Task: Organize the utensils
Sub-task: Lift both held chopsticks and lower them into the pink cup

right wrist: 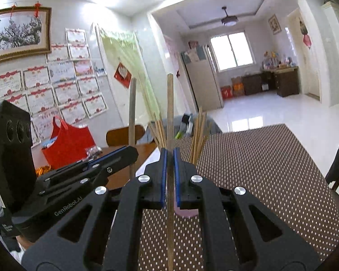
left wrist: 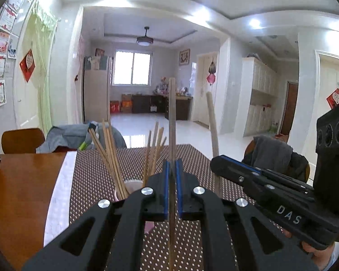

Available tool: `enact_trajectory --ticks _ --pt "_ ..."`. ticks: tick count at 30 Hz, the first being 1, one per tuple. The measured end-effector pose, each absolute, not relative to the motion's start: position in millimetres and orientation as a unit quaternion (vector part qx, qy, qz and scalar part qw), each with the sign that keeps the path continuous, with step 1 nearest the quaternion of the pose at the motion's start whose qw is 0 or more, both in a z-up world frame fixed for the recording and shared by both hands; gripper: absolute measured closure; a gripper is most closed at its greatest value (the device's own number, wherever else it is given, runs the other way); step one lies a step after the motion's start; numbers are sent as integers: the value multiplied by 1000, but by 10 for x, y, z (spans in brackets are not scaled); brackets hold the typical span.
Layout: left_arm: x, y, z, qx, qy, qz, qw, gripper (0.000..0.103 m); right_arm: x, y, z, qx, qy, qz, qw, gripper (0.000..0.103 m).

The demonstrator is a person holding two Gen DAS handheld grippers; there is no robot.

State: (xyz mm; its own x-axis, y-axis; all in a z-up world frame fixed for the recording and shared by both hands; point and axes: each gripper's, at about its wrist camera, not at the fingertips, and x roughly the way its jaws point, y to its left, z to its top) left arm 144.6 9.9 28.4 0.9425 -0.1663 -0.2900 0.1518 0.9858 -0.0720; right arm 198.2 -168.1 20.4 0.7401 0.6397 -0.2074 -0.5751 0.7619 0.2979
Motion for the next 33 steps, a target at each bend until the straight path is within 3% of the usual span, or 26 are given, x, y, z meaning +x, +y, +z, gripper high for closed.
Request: enact_trajectory --ticks 20,33 --pt "1823 496 539 -72 76 -48 993 97 2419 -1439 372 148 54 322 934 96" --pt "2255 688 435 -94 48 -21 994 97 2687 -1340 270 175 -5 292 940 96"
